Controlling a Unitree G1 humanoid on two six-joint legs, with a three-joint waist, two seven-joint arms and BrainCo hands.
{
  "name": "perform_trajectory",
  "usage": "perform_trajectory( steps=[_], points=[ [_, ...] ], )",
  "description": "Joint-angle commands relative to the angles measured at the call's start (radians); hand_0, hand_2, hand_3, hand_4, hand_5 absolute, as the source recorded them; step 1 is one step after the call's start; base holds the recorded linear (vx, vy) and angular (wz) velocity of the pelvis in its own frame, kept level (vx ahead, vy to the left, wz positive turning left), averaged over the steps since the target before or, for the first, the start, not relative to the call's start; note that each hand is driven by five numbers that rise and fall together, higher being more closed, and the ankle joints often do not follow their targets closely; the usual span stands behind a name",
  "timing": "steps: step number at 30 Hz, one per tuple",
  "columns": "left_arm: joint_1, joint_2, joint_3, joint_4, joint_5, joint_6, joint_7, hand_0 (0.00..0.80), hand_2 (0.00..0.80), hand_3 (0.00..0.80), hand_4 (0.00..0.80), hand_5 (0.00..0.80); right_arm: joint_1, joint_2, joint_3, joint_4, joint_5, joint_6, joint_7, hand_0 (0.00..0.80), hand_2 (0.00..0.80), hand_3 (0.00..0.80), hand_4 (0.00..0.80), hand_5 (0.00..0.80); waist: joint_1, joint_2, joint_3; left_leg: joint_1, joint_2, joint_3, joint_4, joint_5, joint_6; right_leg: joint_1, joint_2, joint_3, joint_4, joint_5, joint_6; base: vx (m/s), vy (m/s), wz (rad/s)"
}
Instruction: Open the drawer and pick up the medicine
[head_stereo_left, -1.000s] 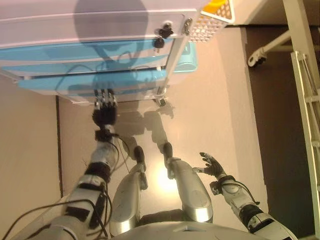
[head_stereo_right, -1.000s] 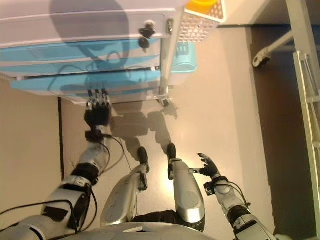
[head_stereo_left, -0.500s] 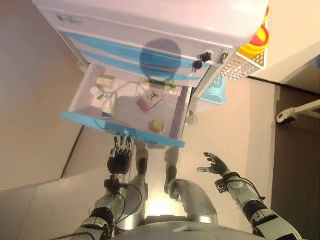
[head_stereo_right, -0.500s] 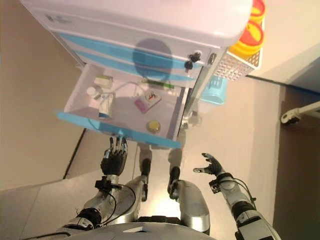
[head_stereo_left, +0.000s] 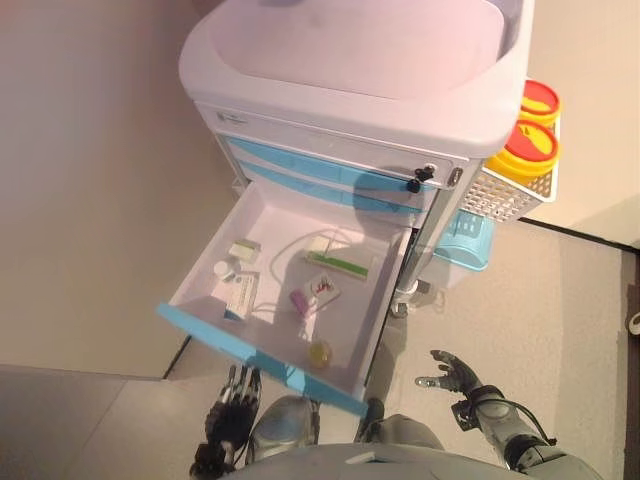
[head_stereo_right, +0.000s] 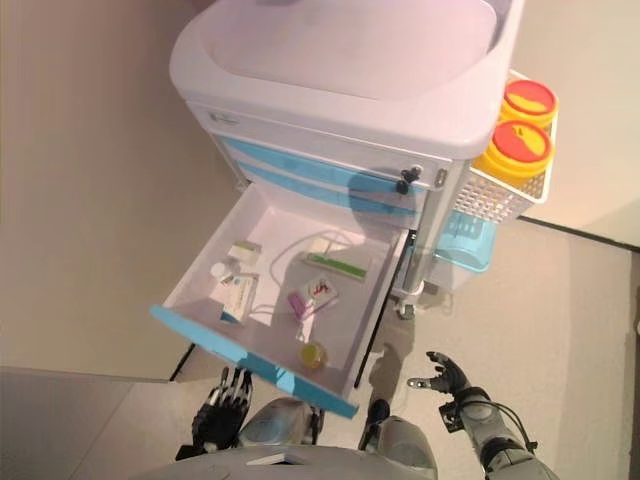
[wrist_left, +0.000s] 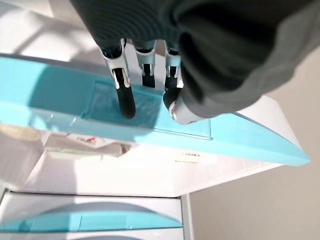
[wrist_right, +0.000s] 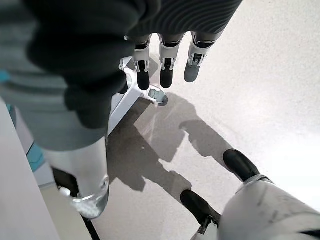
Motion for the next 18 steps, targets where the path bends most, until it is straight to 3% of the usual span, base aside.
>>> perform_trajectory(
  steps=[1,5,6,7,11,15,18],
  points=[
    [0.025,0.063,0.018,-0.062,0.036,-0.102,-0.043,0.8,0.8,0.8,0.8,0.8,-0.012,0.023,-0.035,0.006,-0.025,-0.054,-0.021,0.0,0.0,0.0,0.0,0.0,0.024,-0.051,-0.005,0.024,-0.064,0.002,0.021,-0.112,0.049,0.053,-0.031,0.065,-0.057,0.066,0.094,0.065,0.01,0.05],
    [0.001,0.065,0.012,-0.064,0.063,-0.212,0.025,0.797,0.797,0.797,0.797,0.797,0.002,0.028,-0.043,0.012,-0.03,-0.075,-0.025,0.0,0.0,0.0,0.0,0.0,0.002,-0.056,-0.036,0.056,-0.063,0.015,-0.019,-0.111,0.058,0.062,-0.022,0.089,-0.076,0.075,0.102,0.063,0.023,-0.04],
    [-0.006,0.067,0.011,-0.066,0.079,-0.259,0.067,0.424,0.424,0.424,0.424,0.424,0.004,0.027,-0.044,0.009,-0.028,-0.079,-0.027,0.0,0.0,0.0,0.0,0.0,-0.003,-0.057,-0.041,0.062,-0.063,0.019,-0.026,-0.111,0.06,0.064,-0.02,0.095,-0.08,0.077,0.104,0.034,0.029,-0.19],
    [-0.014,0.07,0.012,-0.064,0.116,-0.299,0.132,0.0,0.0,0.0,0.0,0.0,0.007,0.028,-0.047,0.006,-0.021,-0.085,-0.029,0.0,0.0,0.0,0.0,0.0,-0.007,-0.058,-0.046,0.067,-0.063,0.021,-0.033,-0.11,0.062,0.066,-0.019,0.1,-0.084,0.08,0.106,0.029,0.026,-0.2],
    [-0.04,0.08,0.013,-0.036,0.237,-0.42,0.302,0.0,0.0,0.0,0.0,0.0,0.016,0.037,-0.059,-0.006,0.027,-0.116,-0.04,0.0,0.0,0.0,0.0,0.0,-0.024,-0.063,-0.06,0.087,-0.062,0.032,-0.055,-0.108,0.066,0.077,-0.014,0.116,-0.099,0.088,0.111,0.036,0.029,-0.15],
    [-0.057,0.098,-0.015,0.0,0.492,-0.518,0.538,0.0,0.0,0.0,0.0,0.0,0.028,0.046,-0.092,-0.065,0.146,-0.174,-0.076,0.0,0.0,0.0,0.0,0.0,-0.046,-0.066,-0.075,0.104,-0.062,0.045,-0.07,-0.108,0.07,0.086,-0.009,0.132,-0.115,0.098,0.115,0.028,0.045,-0.07],
    [-0.057,0.11,-0.074,0.017,0.796,-0.56,0.731,0.0,0.0,0.0,0.0,0.0,0.039,0.042,-0.103,-0.231,0.176,-0.16,-0.138,0.0,0.0,0.0,0.0,0.0,-0.07,-0.067,-0.085,0.115,-0.058,0.062,-0.085,-0.108,0.072,0.087,-0.003,0.151,-0.127,0.106,0.116,0.006,0.043,-0.09]
  ],
)
